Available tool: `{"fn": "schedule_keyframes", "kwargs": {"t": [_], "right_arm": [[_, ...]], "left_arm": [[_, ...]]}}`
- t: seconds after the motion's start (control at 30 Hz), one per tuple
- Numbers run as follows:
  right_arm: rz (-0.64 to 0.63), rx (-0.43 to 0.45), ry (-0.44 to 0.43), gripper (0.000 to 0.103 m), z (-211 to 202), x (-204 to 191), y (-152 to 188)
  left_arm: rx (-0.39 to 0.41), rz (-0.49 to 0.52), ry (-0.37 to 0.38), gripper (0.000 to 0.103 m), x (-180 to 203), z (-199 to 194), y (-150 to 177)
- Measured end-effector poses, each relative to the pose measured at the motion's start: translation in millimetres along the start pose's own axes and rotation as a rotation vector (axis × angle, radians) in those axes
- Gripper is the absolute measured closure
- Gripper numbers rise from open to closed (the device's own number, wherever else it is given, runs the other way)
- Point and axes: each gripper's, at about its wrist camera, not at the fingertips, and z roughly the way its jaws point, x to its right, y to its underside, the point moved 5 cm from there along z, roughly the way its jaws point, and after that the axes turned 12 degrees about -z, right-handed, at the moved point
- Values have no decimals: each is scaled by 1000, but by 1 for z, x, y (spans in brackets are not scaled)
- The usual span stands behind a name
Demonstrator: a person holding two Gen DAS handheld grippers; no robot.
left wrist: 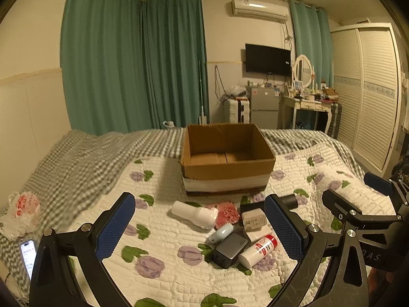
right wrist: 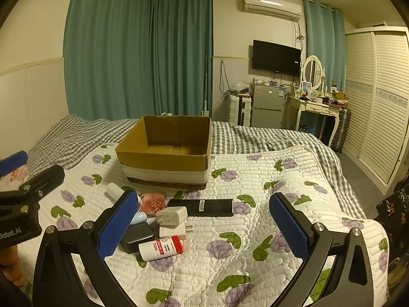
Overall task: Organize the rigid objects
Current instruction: 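Lower the left gripper and grasp the black power bank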
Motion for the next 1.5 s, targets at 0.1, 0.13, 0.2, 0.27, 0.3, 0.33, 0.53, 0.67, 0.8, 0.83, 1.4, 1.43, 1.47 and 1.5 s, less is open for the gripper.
{"fn": "schedule_keyframes", "kwargs": {"t": [0.1,0.13,0.2,0.27,0.3,0.33,0.53,0.67,0.8,0.83,1.4,1.43,1.47,1.5], "right_arm": [[-2,-38,-10,0,17,0,9],[-4,-52,-11,0,23,-1,13],[-14,-107,-12,0,41,0,24],[-17,-158,-21,0,57,-1,35],[-20,-177,-20,0,63,-1,39],[-28,-209,-21,0,73,-1,45],[-10,-303,-70,0,104,-1,66],[-3,-335,-98,0,114,-3,71],[-6,-356,-106,0,120,-6,75],[-8,-359,-105,0,121,-6,75],[-53,-340,-78,0,99,-19,70],[-62,-347,-84,0,100,-23,70],[-74,-360,-88,0,102,-28,71],[-80,-378,-90,0,105,-34,73]], "left_arm": [[-74,1,9,1,2,26,17],[-104,4,8,1,4,37,26],[-169,19,-1,3,7,60,45],[-230,39,-15,3,9,83,64],[-259,52,-24,3,10,94,74],[-282,67,-38,3,10,103,81],[-381,140,-29,7,16,135,107],[-443,155,36,36,24,145,117],[-473,168,94,48,31,149,121],[-484,160,103,48,29,150,121],[-449,93,55,61,0,114,102],[-435,77,50,61,-4,111,97],[-417,64,36,61,-9,109,92],[-404,59,24,61,-13,108,89]]}}
